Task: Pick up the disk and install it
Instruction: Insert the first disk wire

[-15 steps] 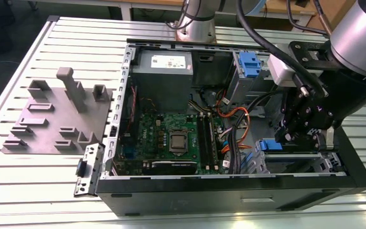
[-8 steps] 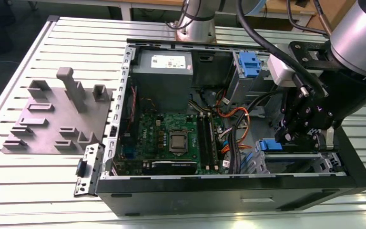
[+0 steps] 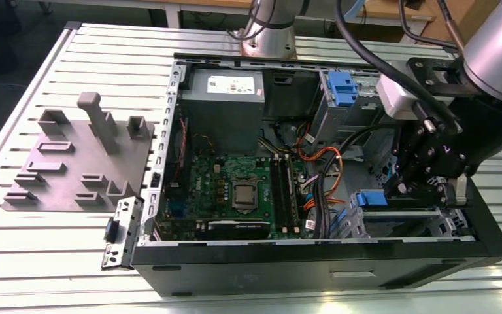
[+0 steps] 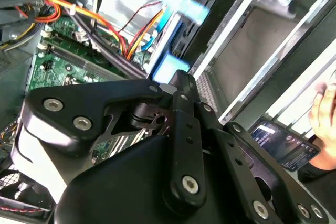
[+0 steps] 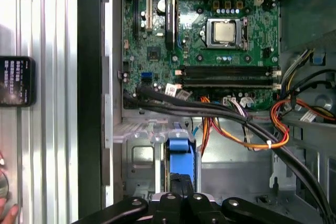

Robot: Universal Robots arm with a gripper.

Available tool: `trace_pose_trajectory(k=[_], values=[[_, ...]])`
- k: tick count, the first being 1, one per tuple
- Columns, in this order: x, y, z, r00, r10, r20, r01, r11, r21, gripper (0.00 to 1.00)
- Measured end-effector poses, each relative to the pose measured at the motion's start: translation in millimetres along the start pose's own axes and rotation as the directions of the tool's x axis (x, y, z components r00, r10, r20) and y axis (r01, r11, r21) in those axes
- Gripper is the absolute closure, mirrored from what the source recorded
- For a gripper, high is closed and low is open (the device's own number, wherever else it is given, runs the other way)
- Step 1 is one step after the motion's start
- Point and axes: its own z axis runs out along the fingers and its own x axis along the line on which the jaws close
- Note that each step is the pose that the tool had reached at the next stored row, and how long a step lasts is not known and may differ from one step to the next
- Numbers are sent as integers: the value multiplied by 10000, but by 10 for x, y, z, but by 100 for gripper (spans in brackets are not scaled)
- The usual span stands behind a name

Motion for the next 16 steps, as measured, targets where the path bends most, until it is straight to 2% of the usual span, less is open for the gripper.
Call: trace_pose_trajectory(k=[9,16], values=[[-6,-258,1,10000,1,-1,-1,10000,-36,89],[-9,-379,1,10000,2,-1,-2,10000,-57,89]])
